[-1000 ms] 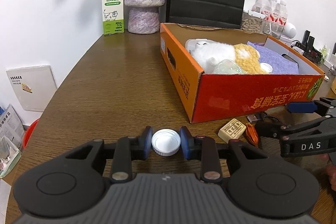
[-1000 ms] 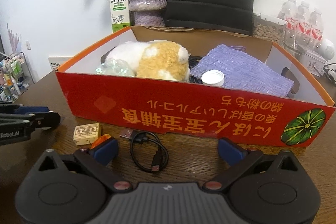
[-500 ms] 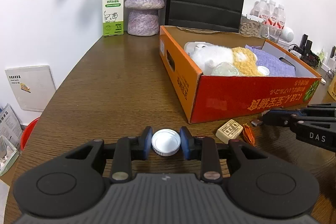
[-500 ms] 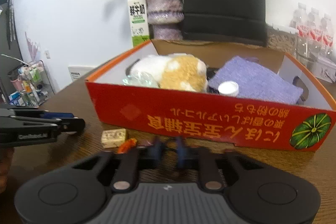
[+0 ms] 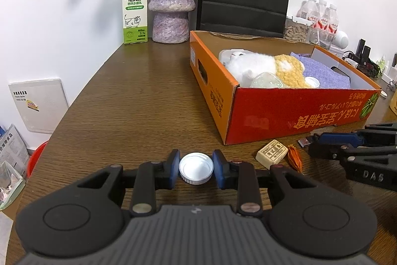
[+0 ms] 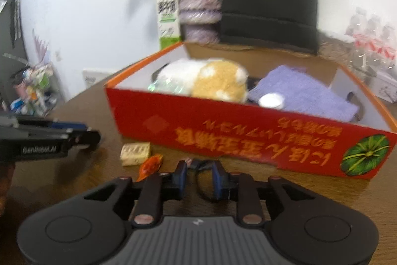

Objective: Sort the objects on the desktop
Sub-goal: 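Grasp the white bottle cap with the left tool while the right grasps the small black cable, then carry the white cap and small black cable over the box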

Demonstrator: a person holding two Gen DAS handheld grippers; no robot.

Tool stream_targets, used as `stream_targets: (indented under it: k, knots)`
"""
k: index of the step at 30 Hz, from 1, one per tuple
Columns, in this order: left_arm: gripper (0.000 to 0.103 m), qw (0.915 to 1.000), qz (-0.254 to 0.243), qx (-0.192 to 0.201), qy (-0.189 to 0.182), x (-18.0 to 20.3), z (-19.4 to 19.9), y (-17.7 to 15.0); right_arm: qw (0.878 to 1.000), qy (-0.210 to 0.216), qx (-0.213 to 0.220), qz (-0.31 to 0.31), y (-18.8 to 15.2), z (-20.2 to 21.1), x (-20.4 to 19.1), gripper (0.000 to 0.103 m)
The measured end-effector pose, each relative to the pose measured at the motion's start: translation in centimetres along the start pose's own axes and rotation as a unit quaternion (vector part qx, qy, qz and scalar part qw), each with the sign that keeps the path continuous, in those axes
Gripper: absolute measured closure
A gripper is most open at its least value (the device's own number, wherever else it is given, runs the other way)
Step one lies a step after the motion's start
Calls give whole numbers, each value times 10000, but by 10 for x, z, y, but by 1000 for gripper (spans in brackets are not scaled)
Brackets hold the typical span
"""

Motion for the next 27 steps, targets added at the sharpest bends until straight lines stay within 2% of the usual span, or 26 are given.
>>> stream_targets:
  k: [2, 3, 12, 19, 23, 27]
  knots:
    - [74, 10000, -3, -3, 2, 0, 0, 0, 9999, 0, 14, 103, 0, 2, -3, 91]
    - [74, 10000, -2, 1, 7, 0, 0, 0, 9999, 21, 7, 108, -1, 3, -4, 101]
    - [74, 9999, -9, 171, -15, 3, 7, 0, 9997, 86, 236, 53, -1, 19, -1, 101]
    - [74, 9980, -135, 605, 113, 20, 28, 4, 9971, 128, 746, -66, 5, 48, 5, 101]
    - [74, 9962, -156, 853, -3, 35, 37, 18, 9945, 94, 1030, -132, 18, 61, 15, 101]
    - [74, 9938, -393, 1040, -90, 59, 38, 43, 9920, -33, 1253, -156, 34, 67, 31, 101]
Point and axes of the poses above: each gripper's, at about its wrist camera, not at the fingertips, and z roughly against the way its jaws point, x to its right, y to its top, the point moved 1 cm from there along -z, roughly the way its jaws point, and after that the axes turned 13 degrees about -y, right-handed, at the moved point
